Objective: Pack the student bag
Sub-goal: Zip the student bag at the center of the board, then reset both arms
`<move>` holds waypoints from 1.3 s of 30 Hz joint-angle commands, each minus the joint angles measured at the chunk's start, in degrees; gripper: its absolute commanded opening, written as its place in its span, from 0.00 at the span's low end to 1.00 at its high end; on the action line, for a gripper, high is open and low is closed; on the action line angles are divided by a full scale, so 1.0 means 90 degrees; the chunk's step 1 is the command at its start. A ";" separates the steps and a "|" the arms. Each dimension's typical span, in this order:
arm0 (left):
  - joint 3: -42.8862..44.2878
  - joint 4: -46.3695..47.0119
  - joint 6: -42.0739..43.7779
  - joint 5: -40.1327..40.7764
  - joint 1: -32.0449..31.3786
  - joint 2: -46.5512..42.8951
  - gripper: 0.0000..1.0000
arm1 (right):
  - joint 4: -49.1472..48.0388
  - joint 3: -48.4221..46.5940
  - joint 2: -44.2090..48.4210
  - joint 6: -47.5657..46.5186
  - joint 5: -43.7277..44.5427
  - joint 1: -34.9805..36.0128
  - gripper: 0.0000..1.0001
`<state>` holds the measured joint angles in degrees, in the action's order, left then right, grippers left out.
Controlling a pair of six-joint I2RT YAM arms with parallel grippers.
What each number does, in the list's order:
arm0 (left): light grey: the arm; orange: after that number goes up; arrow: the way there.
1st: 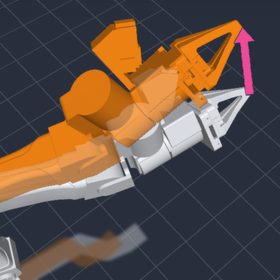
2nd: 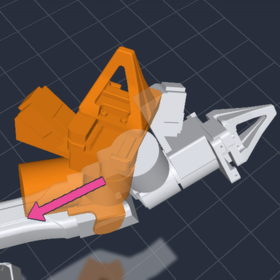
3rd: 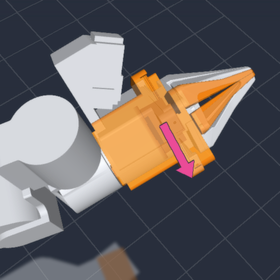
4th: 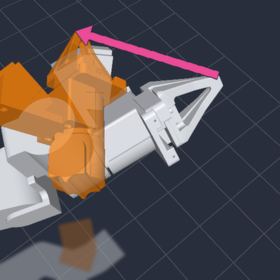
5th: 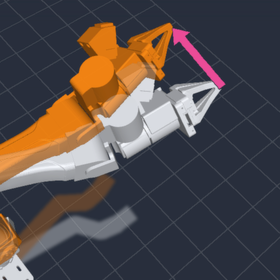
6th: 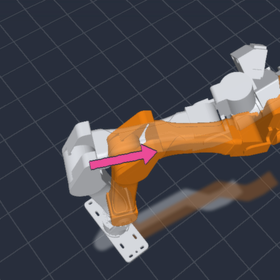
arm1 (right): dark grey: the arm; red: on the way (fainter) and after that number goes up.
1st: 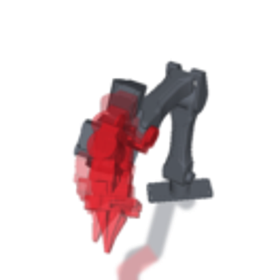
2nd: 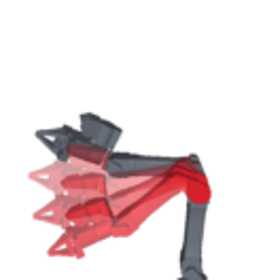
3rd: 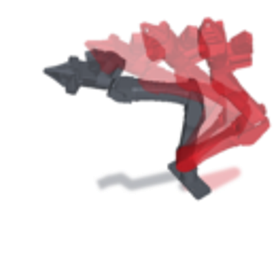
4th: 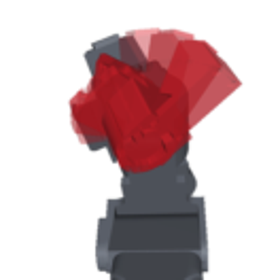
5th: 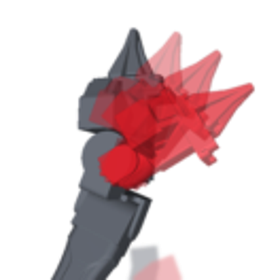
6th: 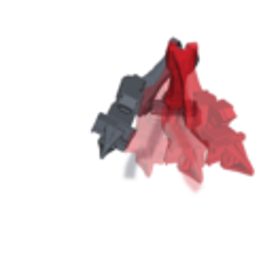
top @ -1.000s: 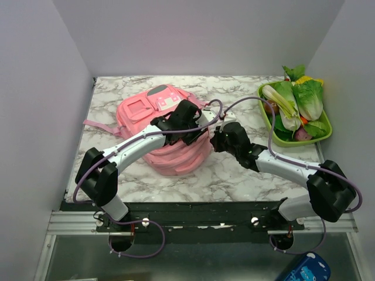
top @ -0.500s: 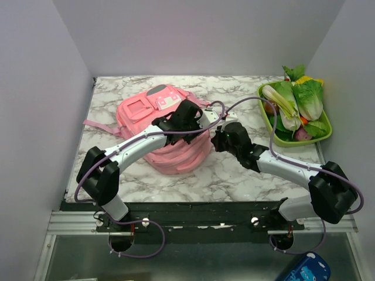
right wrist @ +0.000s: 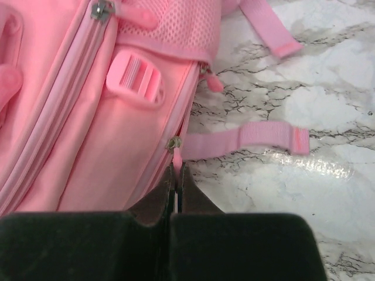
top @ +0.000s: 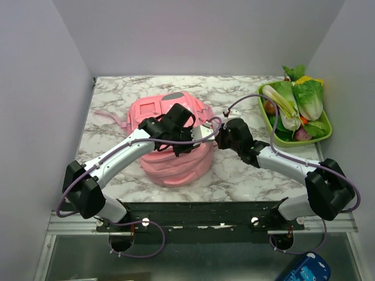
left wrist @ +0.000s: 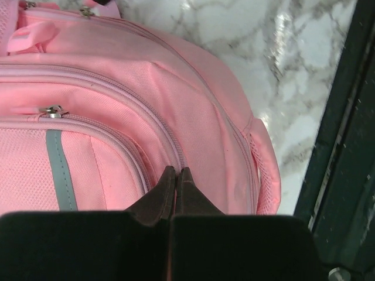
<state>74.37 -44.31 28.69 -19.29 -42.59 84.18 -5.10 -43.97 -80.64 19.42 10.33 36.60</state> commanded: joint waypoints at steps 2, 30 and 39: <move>-0.0099 -0.1609 0.0816 -0.1001 -0.0268 -0.0447 0.00 | -0.0214 -0.0222 -0.0043 -0.0195 0.0024 -0.0131 0.01; 0.1386 -0.0495 -0.1820 -0.0062 0.1752 -0.0018 0.99 | 0.2432 -0.0605 0.1761 0.0313 -0.0326 -0.0131 0.64; -0.0254 -0.0155 -0.1811 0.0267 0.2817 -0.0837 0.99 | 0.2598 0.0275 0.3022 0.0284 -0.0434 -0.0131 0.64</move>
<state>76.01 -46.19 14.41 -18.48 -17.98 81.52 14.92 -43.05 -55.20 22.02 8.14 35.62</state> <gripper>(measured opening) 0.985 0.639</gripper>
